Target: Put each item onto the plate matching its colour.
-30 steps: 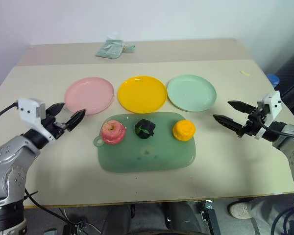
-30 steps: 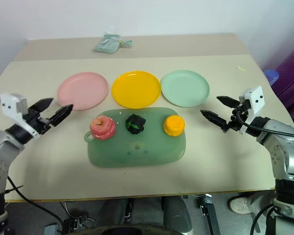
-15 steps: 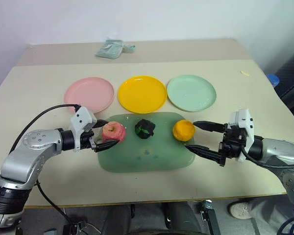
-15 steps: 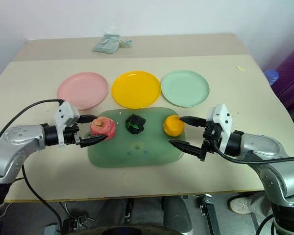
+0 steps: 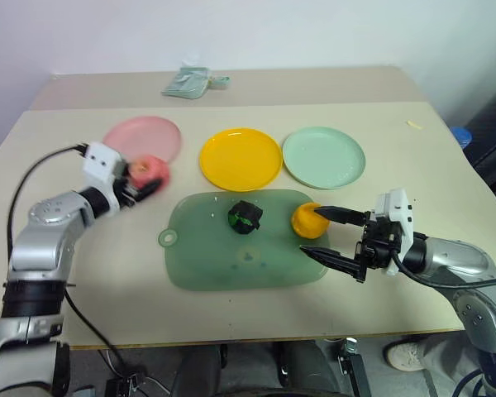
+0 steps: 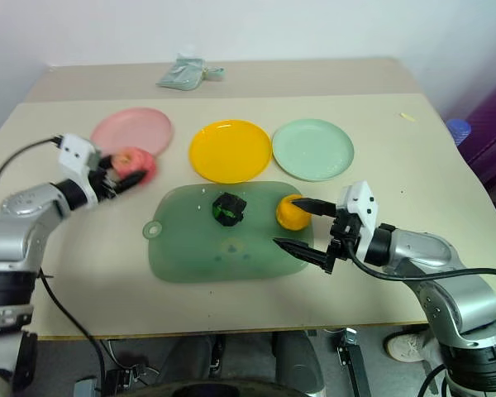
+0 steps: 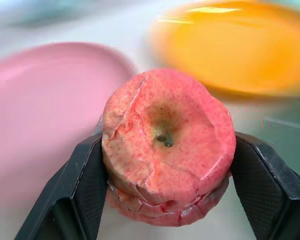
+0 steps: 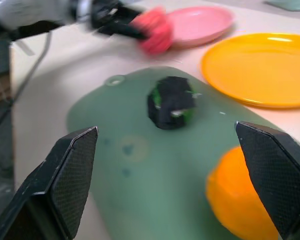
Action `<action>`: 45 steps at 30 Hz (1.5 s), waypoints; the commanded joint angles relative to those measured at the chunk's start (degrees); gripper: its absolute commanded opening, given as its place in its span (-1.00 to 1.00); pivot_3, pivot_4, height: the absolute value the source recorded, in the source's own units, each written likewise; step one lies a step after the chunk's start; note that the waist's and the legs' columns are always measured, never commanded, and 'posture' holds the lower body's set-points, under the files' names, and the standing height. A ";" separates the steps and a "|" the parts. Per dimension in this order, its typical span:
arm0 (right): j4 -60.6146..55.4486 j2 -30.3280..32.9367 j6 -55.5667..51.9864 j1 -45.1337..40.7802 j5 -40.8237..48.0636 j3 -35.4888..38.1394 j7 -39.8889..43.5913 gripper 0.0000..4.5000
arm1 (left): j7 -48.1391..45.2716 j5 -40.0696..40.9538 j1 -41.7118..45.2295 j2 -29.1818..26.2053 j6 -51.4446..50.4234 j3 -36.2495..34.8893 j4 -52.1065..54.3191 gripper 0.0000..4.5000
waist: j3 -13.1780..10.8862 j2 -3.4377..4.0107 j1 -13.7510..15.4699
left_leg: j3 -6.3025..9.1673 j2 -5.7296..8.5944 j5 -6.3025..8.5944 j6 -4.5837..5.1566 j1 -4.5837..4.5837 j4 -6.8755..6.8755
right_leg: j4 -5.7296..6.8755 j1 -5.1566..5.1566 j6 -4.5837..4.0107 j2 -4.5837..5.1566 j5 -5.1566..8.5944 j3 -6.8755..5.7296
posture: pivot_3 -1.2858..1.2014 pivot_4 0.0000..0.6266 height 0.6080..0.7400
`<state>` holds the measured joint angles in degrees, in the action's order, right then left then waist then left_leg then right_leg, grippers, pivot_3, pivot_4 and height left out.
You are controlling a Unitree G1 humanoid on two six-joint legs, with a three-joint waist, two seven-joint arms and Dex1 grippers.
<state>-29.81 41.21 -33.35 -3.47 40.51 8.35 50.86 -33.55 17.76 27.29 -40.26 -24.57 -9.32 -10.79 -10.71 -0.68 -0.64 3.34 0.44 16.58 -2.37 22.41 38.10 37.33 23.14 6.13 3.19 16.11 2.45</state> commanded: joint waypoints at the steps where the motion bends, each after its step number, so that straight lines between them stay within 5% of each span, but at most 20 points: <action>1: -0.26 -1.74 0.84 -4.15 -0.69 -2.34 -1.33 1.00 | 6.02 -4.35 7.41 2.79 2.88 0.32 -11.18 0.32 | 0.00 -0.01 0.10 | 0.00 0.03 0.00 0.00 0.00 0.00 | 0.00 0.00 0.00 0.02 0.00 -0.01 | 0.03 -0.52 1.00; 3: 0.19 -2.83 0.78 -6.17 -1.55 -3.88 -2.36 1.00 | 6.74 -5.55 10.75 4.26 4.00 0.66 -16.03 0.32 | 0.01 -0.02 0.05 | 0.01 0.08 -0.01 -0.01 0.01 0.01 | 0.01 0.01 0.03 0.02 -0.02 -0.02 | 0.03 -0.52 1.00; 4: 0.14 -3.20 0.54 -6.83 -1.46 -4.22 -2.69 1.00 | 6.54 -5.20 11.93 5.03 4.18 0.29 -17.25 0.79 | 0.01 -0.02 -0.01 | 0.01 0.08 -0.01 -0.01 0.01 0.01 | 0.01 0.01 0.03 0.02 -0.02 -0.02 | 0.03 -0.52 1.00; 6: -0.03 -3.58 0.19 -7.54 -1.25 -4.65 -3.16 1.00 | 6.06 -5.05 13.29 5.81 4.97 -0.08 -18.47 0.99 | 0.01 -0.03 -0.02 | 0.01 0.08 0.00 0.00 0.11 0.00 | 0.00 0.12 0.03 0.02 -0.02 -0.02 | 0.03 -0.52 1.00; 24: 0.81 -4.79 -0.24 -10.23 -1.83 -6.31 -5.54 1.00 | 10.32 -0.37 18.43 7.52 5.16 -7.19 -16.40 0.99 | 0.02 -0.05 -0.03 | 0.00 0.08 -0.01 -0.02 0.14 0.05 | 0.14 0.20 0.03 0.06 -0.02 0.00 | 0.03 -0.52 1.00; 32: 1.05 -4.80 0.28 -9.91 -1.98 -5.81 -5.62 1.00 | 3.33 -1.86 13.82 4.42 -0.84 -2.18 -10.74 0.99 | 0.02 -0.04 -0.15 | 0.01 0.07 -0.01 -0.02 0.13 0.04 | 0.17 0.21 0.03 0.03 -0.02 0.01 | 0.03 -0.52 1.00; 43: 2.51 -5.36 1.67 -10.09 -3.40 -6.53 -5.09 1.00 | 7.23 -7.55 15.22 5.76 -0.84 1.00 -17.14 0.99 | 0.02 -0.05 -0.07 | 0.00 0.09 -0.01 -0.02 0.12 0.06 | 0.18 0.20 0.03 0.03 -0.02 0.01 | 0.03 -0.52 1.00; 45: 2.61 -5.49 1.91 -10.04 -3.68 -6.53 -5.10 1.00 | 7.16 -7.65 15.44 5.99 -0.53 0.99 -18.12 0.75 | 0.02 -0.05 -0.08 | 0.00 0.08 -0.01 -0.02 0.12 0.06 | 0.18 0.20 0.03 0.03 -0.02 0.01 | 0.03 -0.52 1.00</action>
<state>-26.62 36.20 -32.70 -12.84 36.82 1.44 45.50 -26.84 10.61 41.31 -33.72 -25.78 -7.59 -29.00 -10.69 -0.72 -0.72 3.34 0.53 16.57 -2.39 22.53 38.16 37.51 23.34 6.16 3.23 16.09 2.46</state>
